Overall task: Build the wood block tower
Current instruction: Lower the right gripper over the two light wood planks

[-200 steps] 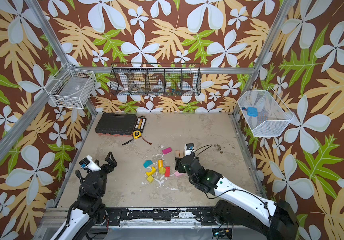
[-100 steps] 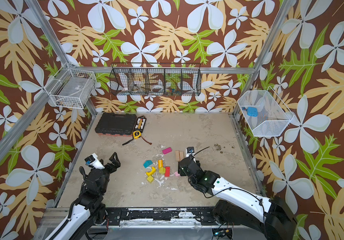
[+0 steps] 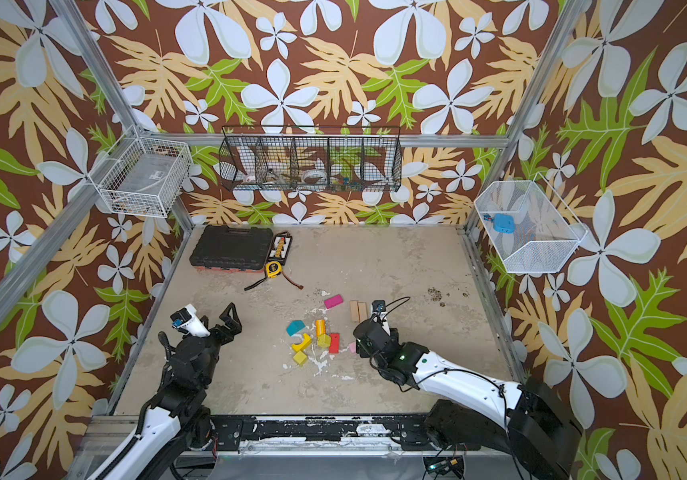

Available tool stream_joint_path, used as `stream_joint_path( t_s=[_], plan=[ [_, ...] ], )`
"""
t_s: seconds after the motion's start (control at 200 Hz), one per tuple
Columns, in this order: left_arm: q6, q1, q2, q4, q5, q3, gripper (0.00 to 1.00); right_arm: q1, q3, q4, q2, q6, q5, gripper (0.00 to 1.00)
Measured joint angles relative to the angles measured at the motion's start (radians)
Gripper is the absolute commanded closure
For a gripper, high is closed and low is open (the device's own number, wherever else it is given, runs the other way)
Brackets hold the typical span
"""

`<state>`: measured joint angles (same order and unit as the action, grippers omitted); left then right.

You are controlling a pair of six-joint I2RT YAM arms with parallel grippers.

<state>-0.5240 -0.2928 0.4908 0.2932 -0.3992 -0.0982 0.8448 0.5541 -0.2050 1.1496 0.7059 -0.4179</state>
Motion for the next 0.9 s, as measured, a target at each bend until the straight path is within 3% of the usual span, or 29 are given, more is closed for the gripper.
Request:
stream_joint_path(
  t_s=[0.245, 0.43, 0.896],
  plan=[
    [0.0, 0.0, 0.01, 0.002, 0.005, 0.0, 0.0, -0.005, 0.072, 0.041, 0.178, -0.016, 0.053, 0.31],
    [0.0, 0.0, 0.019, 0.003, 0.008, 0.0, 0.0, -0.121, 0.135, 0.089, 0.291, -0.052, 0.116, 0.37],
    [0.007, 0.0, 0.057, 0.02, 0.011, -0.008, 0.0, -0.192, 0.266, 0.097, 0.497, -0.089, 0.129, 0.47]
  ],
)
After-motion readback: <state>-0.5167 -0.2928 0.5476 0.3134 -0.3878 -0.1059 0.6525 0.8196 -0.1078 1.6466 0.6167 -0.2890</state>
